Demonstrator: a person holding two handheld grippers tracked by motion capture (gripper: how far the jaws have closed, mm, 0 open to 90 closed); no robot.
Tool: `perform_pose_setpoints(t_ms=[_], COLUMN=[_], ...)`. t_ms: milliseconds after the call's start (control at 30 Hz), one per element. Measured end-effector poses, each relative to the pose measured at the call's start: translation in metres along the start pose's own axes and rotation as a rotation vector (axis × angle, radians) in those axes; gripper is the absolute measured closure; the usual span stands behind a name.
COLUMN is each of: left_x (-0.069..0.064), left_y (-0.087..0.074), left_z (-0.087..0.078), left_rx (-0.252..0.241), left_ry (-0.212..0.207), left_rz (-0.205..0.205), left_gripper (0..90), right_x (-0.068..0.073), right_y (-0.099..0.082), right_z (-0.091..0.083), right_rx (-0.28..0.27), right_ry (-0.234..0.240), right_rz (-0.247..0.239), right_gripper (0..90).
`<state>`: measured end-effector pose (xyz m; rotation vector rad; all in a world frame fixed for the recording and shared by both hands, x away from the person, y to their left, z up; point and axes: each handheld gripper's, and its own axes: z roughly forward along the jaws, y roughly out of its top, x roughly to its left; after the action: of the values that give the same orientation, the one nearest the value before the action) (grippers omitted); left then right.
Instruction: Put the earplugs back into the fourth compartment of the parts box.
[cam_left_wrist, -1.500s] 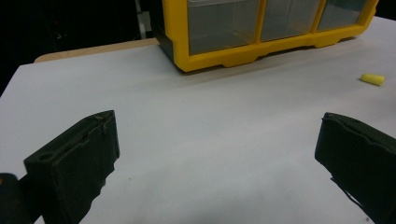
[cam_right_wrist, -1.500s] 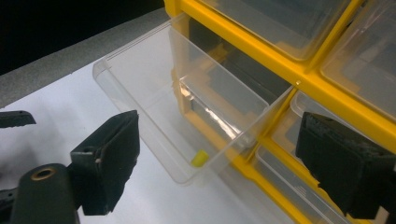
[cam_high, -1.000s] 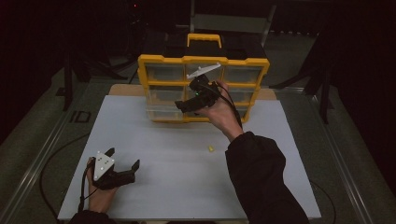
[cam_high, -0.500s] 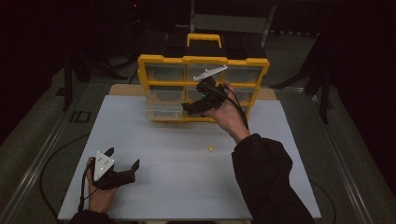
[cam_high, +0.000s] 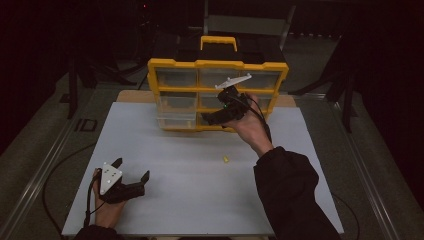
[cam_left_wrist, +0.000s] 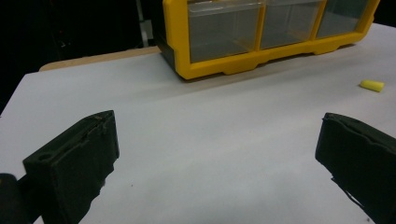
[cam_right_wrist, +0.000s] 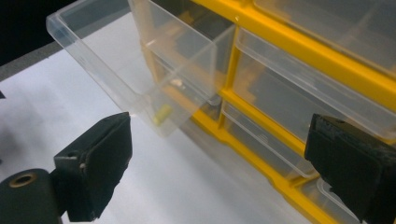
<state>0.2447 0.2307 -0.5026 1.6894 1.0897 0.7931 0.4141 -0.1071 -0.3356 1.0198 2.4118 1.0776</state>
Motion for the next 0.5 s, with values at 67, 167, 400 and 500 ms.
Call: perform_pose_setpoints(t_ms=[67,167,400,500], left_x=[0.0,0.0,-0.001,0.0], left_y=[0.0,0.0,0.0,0.0], left_z=[0.0,-0.001,-0.001,-0.001], left_rx=[-0.004,-0.007,-0.012,-0.011], left_ry=[0.0,0.0,0.0,0.002], left_rz=[-0.001,0.0,0.004,0.005], left_gripper=[0.3,0.3,0.3,0.3], right_x=[-0.002,-0.003,-0.005,-0.006], right_y=[-0.003,-0.008,-0.018,-0.023], right_z=[0.001,0.001,0.003,0.006], right_rx=[0.004,0.008,0.032,0.045], right_ry=[-0.001,-0.006,-0.001,0.0], right_rz=[0.004,0.006,0.01,0.015], right_gripper=[7.5,7.5,7.5,7.5])
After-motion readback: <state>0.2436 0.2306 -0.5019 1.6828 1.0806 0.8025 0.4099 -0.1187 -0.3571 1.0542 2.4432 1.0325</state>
